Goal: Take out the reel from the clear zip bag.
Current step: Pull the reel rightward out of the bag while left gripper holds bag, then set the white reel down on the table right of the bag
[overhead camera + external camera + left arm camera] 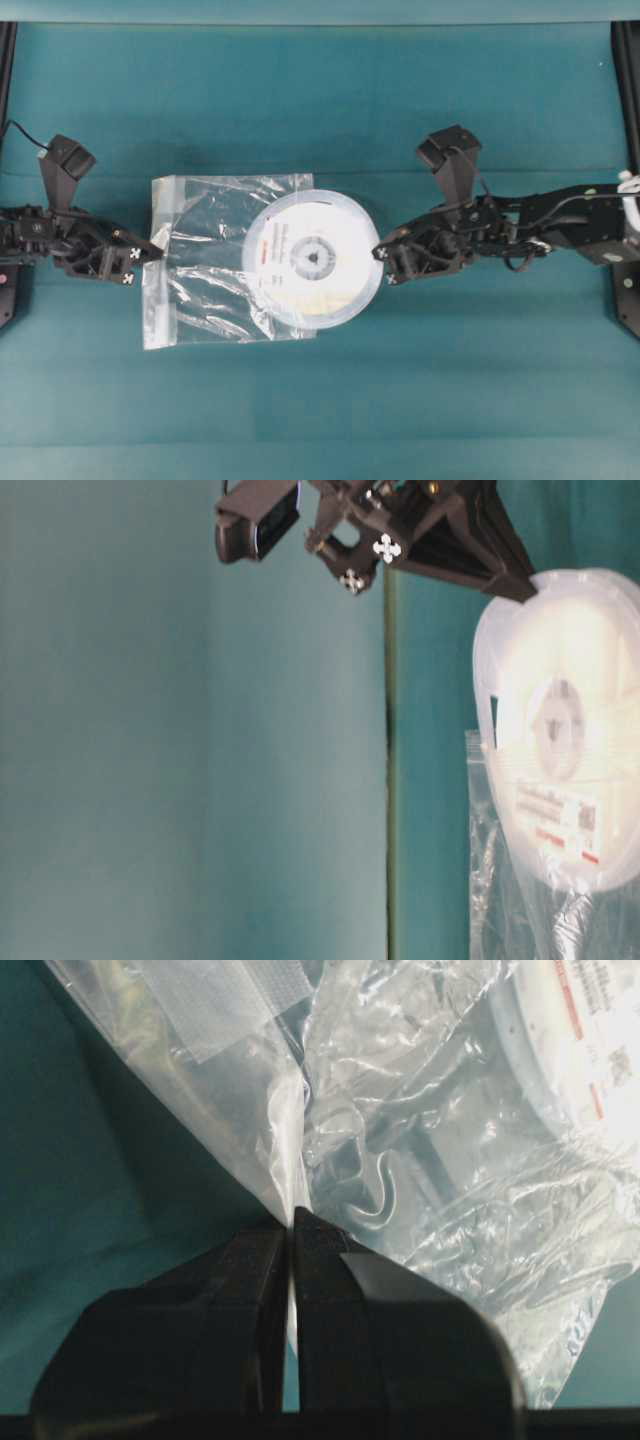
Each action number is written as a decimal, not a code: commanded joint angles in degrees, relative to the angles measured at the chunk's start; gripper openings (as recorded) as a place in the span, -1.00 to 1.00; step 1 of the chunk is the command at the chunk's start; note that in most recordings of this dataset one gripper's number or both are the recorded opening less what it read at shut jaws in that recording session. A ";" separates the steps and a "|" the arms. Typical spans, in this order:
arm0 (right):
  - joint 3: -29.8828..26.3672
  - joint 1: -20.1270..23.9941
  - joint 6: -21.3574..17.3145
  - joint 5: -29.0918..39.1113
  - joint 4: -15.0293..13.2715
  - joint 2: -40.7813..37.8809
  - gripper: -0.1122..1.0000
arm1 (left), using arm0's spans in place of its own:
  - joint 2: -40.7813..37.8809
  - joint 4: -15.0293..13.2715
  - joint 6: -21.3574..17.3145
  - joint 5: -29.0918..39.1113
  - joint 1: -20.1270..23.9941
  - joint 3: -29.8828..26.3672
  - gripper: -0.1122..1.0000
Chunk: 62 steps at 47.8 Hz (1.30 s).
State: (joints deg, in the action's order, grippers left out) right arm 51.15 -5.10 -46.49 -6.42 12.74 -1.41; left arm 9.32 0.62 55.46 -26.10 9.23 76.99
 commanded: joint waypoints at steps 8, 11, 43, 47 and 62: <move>2.64 0.18 -0.53 -0.44 0.00 4.04 -0.67 | 0.09 0.18 -0.09 -0.26 0.09 -0.53 -0.80; 3.25 0.18 -0.53 -0.18 0.00 4.75 -0.67 | 0.09 0.18 -0.09 -0.18 0.09 -0.44 -0.80; 10.02 -1.14 -1.32 -0.35 0.18 11.34 -0.67 | 0.09 0.18 -0.18 0.26 0.09 -0.62 -0.80; 11.16 -1.32 -1.32 -0.09 0.26 12.39 -0.67 | 0.09 0.18 -0.18 0.26 0.09 -0.62 -0.80; 14.41 -1.58 -1.41 0.53 0.70 15.64 -0.67 | 0.09 0.18 -0.18 0.35 0.09 -0.62 -0.80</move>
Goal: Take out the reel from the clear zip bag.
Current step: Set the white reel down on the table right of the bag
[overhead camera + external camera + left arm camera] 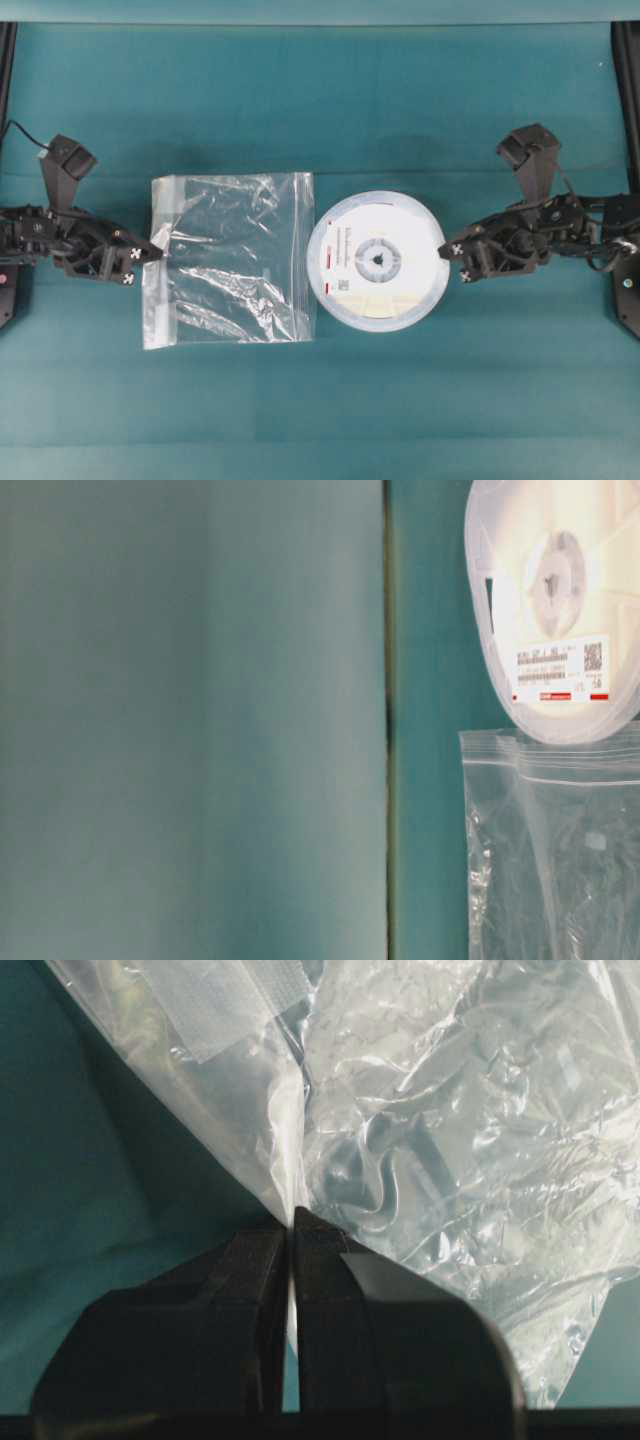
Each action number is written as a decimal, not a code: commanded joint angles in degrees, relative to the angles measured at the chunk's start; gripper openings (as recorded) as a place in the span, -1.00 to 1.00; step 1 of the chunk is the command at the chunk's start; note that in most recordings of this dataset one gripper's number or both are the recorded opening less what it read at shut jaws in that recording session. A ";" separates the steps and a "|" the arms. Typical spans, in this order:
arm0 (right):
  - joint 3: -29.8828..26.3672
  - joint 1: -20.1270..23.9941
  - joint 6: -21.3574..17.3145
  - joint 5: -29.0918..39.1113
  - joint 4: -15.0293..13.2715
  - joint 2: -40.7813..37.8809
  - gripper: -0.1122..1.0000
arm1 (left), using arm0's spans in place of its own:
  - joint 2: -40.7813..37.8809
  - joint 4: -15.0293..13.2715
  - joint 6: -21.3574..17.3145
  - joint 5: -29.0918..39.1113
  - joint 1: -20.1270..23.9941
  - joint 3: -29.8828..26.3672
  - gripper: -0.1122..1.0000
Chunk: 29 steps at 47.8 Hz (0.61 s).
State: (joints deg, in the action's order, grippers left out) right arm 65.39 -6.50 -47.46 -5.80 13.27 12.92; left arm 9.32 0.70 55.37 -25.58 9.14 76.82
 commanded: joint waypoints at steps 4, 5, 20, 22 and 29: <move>0.88 -0.18 -0.44 -0.09 0.26 2.37 -0.67 | 0.09 0.09 -0.09 -0.18 0.18 -0.44 -0.80; 1.05 -0.18 -0.44 0.00 0.26 2.72 -0.67 | 0.09 0.09 -0.09 -0.18 0.09 -0.44 -0.80; 3.60 -0.70 -0.44 2.37 0.44 7.38 -0.67 | 0.09 0.09 -0.09 -0.18 0.18 -0.44 -0.80; 3.87 -0.70 -0.44 2.90 0.44 7.73 -0.67 | 0.09 0.09 -0.09 -0.18 0.09 -0.44 -0.80; 4.57 -0.88 -0.44 3.60 0.44 8.44 -0.67 | 0.09 0.09 -0.09 -0.18 0.09 -0.62 -0.80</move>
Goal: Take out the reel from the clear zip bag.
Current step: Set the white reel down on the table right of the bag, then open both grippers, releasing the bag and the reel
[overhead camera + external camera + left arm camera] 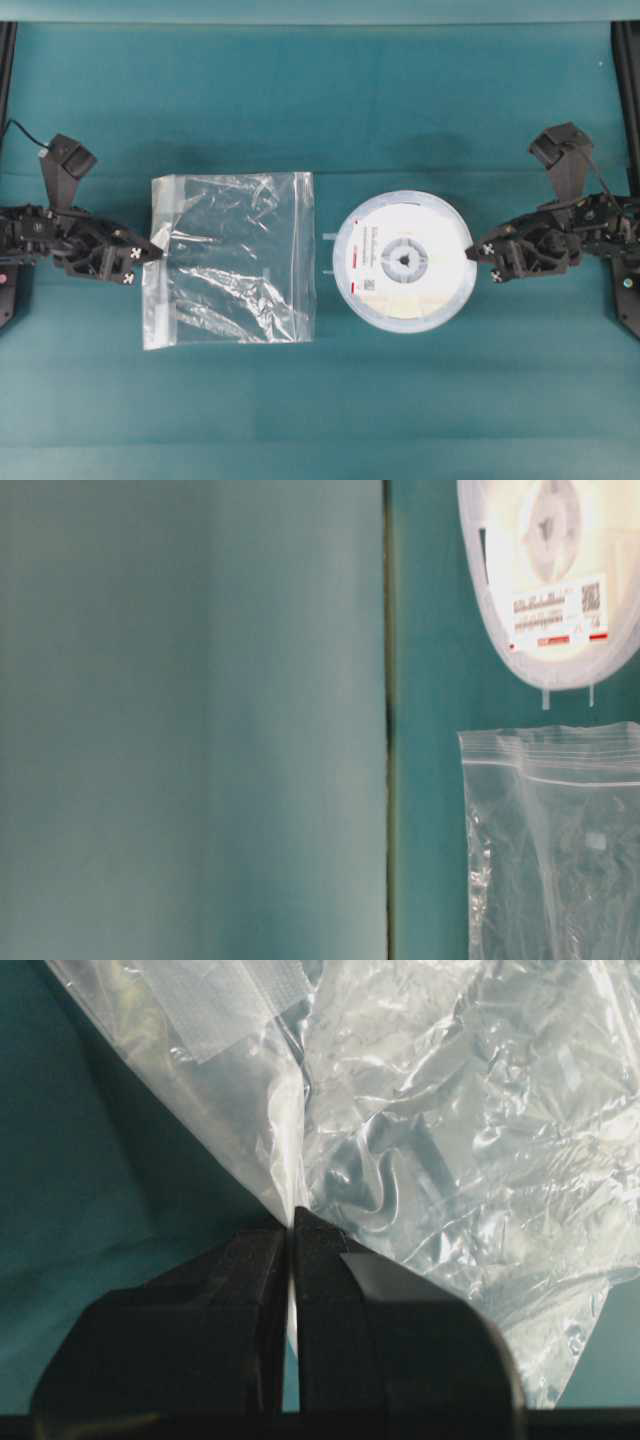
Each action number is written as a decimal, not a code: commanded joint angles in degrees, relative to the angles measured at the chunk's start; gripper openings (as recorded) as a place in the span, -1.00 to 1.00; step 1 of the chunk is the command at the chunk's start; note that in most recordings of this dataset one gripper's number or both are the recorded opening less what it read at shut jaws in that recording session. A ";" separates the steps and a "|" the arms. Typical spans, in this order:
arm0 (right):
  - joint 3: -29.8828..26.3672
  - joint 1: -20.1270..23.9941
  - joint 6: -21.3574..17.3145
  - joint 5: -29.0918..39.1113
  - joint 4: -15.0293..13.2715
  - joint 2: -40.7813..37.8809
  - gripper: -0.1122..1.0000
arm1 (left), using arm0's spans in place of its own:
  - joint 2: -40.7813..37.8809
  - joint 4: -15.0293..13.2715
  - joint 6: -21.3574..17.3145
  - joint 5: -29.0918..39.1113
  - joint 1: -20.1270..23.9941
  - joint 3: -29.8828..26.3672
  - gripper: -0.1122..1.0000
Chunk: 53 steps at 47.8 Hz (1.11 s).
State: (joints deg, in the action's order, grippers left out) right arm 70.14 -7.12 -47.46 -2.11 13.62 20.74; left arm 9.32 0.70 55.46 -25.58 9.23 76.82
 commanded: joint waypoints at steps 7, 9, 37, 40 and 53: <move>-0.62 -0.53 -0.35 -0.09 0.00 -0.09 -0.67 | 0.00 0.09 -0.26 -0.18 0.00 -1.05 -0.80; -0.70 -0.53 -0.35 0.26 0.00 -0.26 -0.67 | -0.09 0.09 -0.26 -0.18 0.00 -0.97 -0.80; -0.88 -0.62 -0.35 0.26 0.00 -0.44 -0.68 | -0.09 0.09 -0.26 -0.09 0.00 -1.32 -0.80; -0.88 -0.62 -0.35 0.26 0.00 -0.35 -0.68 | -0.09 0.09 -0.26 0.09 0.00 -1.32 -0.80; -0.97 -0.62 -0.35 0.35 0.00 -0.44 0.24 | 0.00 0.09 -0.26 1.14 0.00 -1.76 -0.80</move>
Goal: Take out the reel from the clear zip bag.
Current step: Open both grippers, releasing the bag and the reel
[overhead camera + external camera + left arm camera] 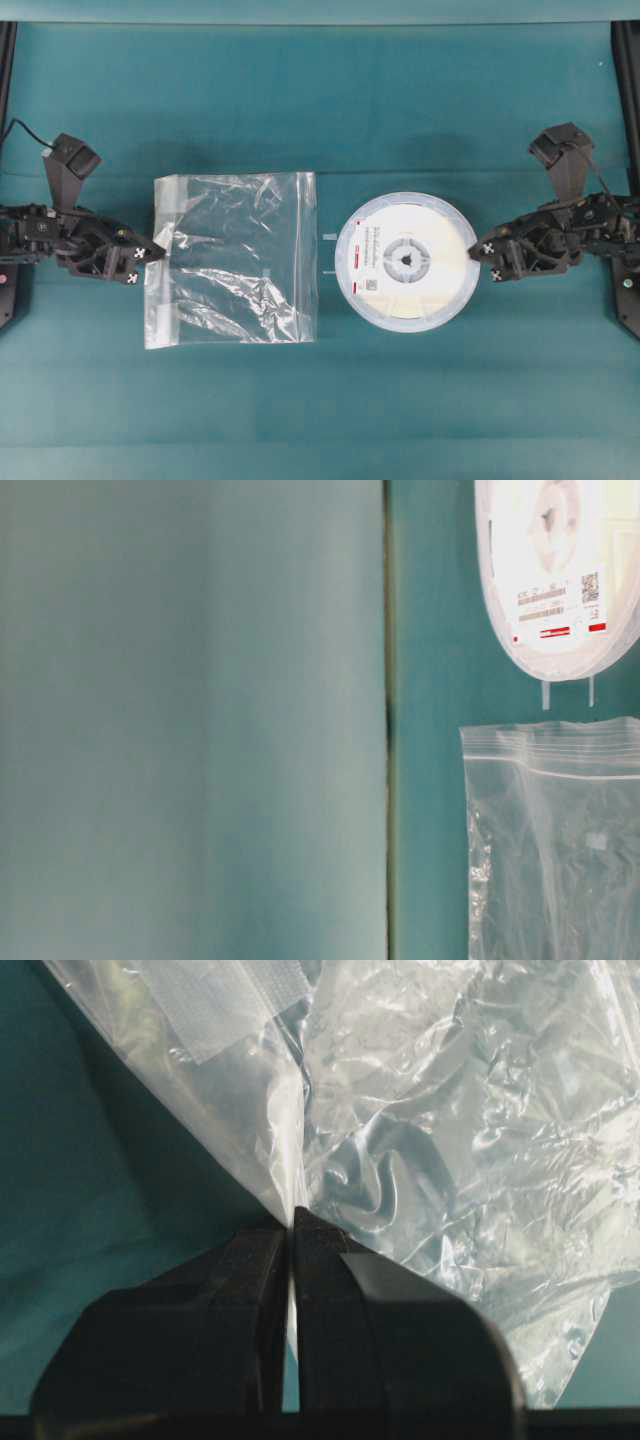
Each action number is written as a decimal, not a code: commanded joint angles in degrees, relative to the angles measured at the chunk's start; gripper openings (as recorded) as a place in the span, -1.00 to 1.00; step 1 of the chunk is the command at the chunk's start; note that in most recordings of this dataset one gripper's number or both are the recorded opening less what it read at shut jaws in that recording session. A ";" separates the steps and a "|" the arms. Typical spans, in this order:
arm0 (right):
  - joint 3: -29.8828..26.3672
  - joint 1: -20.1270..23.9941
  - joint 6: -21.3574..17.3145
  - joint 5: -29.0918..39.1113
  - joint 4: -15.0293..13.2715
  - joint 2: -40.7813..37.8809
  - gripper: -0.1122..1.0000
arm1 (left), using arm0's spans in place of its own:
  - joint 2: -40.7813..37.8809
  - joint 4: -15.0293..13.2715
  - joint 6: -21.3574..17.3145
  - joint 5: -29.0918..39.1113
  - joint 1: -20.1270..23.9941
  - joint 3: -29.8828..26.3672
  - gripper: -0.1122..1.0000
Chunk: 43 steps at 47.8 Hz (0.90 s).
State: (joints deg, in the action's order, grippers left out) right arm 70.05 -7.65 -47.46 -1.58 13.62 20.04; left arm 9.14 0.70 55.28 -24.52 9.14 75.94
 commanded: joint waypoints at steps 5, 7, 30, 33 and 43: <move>-0.97 -0.09 -0.35 0.09 0.00 0.00 0.70 | 0.18 0.18 -0.18 0.18 0.09 -1.14 -0.80; -1.05 -0.09 -0.35 0.26 0.00 0.00 0.80 | 0.09 0.09 -0.18 0.26 0.09 -1.23 -0.80; -1.49 -0.09 -0.26 0.00 -0.09 0.00 0.77 | 0.62 0.26 -1.58 3.60 0.09 -1.49 -0.30; -1.67 -0.09 -0.26 0.09 -0.18 0.00 0.77 | 0.62 0.18 -1.49 3.60 0.09 -1.67 -0.01; -2.11 -0.09 0.00 0.00 -0.97 0.00 0.77 | 0.26 0.26 -1.49 9.05 0.09 -3.34 0.81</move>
State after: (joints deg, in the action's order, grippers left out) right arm 68.91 -7.65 -47.46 -1.23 13.18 19.78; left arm 10.02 1.05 53.96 -18.54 8.88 73.13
